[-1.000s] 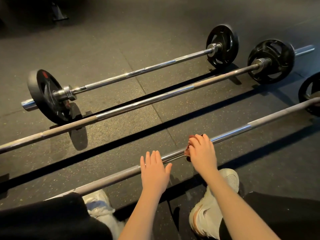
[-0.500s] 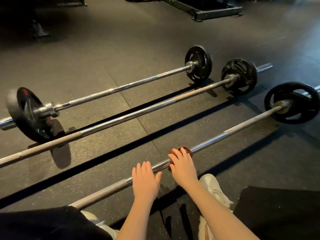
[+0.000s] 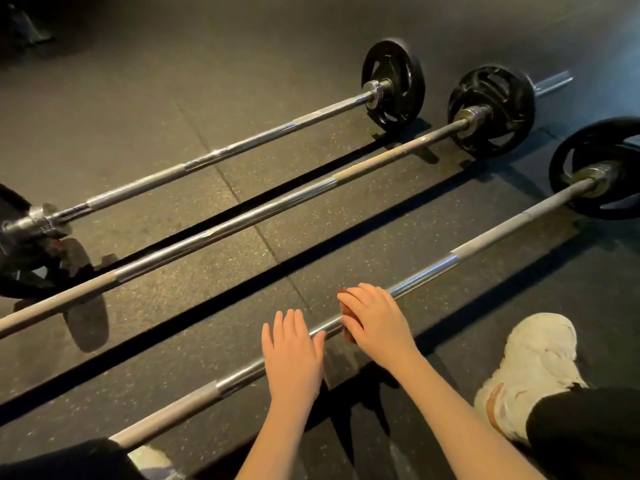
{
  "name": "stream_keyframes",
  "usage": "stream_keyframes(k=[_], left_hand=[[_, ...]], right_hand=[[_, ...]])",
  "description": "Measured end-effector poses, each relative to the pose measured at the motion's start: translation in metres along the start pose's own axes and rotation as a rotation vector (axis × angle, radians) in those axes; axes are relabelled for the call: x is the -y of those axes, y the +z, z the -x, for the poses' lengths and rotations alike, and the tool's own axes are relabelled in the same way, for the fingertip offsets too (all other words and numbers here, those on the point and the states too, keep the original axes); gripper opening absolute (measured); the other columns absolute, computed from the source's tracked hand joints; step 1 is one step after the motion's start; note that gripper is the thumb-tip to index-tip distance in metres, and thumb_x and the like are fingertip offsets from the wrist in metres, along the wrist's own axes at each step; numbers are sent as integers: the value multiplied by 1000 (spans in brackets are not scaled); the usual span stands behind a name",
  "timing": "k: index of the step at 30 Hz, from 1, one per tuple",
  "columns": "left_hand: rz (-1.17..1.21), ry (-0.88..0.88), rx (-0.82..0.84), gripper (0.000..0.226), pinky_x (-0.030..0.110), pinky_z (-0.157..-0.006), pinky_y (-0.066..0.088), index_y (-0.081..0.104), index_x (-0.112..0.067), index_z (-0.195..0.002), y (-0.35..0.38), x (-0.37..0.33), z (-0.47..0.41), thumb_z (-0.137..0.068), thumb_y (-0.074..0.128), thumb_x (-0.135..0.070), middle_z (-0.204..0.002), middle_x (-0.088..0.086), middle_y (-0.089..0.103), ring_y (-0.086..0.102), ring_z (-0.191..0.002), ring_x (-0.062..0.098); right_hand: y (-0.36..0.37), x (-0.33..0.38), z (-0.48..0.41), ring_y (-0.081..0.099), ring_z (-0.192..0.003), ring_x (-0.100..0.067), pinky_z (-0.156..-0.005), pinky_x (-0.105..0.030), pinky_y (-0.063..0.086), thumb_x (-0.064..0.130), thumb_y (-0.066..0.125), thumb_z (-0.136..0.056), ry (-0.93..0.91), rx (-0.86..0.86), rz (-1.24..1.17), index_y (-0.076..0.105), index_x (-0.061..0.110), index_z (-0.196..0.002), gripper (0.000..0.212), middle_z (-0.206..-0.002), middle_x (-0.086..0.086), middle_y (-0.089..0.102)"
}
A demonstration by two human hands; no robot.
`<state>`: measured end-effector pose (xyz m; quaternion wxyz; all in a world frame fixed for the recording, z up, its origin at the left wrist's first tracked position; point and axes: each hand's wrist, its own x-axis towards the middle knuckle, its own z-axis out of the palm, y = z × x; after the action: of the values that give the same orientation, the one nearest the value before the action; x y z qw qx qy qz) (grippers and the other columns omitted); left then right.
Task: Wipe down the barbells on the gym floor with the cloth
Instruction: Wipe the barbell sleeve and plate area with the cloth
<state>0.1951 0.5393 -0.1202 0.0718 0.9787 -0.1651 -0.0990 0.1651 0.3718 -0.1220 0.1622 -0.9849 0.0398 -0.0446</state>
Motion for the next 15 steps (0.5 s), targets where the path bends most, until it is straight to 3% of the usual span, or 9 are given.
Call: stream_keyframes(k=[3,6,9,11,13,15], left_hand=[[-6,3,-26,53,52,-102,40,60,-4,-125,-1,-6,-5,-92,45,-43,-125,12,63,54,-123,32],[-20,-3,-4,62,52,-101,41,61,-5,-125,0,-8,-5,-91,28,-45,-125,11,63,55,-122,32],[-33,-7,-20,63,52,-102,40,61,-5,-126,2,-6,-5,-92,27,-45,-126,12,63,55,-123,32],[-36,-13,-22,62,53,-104,38,61,-5,-126,3,-7,-4,-92,26,-45,-125,11,63,54,-123,32],[-23,-29,-22,62,53,-106,35,61,-7,-127,4,-9,-4,-93,25,-45,-126,9,63,53,-125,31],[-10,-47,-32,62,52,-108,32,61,-8,-127,6,-11,-5,-93,24,-45,-127,7,63,51,-127,30]], right_hand=[[-12,-35,-14,51,-109,-17,-101,-41,41,37,49,-94,122,-20,-31,58,21,-119,31,-108,9,58],[0,-20,-7,42,-132,-26,-113,-50,33,36,36,-98,338,-69,-60,60,17,-124,40,-127,3,58],[9,5,5,43,-134,-30,-113,-49,33,36,30,-97,260,-64,-23,62,16,-123,46,-132,-1,58],[-2,-8,2,50,-124,-23,-110,-44,38,38,35,-95,110,-33,-35,62,20,-117,39,-121,4,60],[-16,-31,-9,52,-103,-15,-97,-39,44,41,41,-93,17,11,-25,60,24,-105,28,-103,10,58],[-21,-46,-15,52,-98,-14,-93,-39,44,41,43,-93,91,-29,-63,59,24,-101,24,-98,10,57]])
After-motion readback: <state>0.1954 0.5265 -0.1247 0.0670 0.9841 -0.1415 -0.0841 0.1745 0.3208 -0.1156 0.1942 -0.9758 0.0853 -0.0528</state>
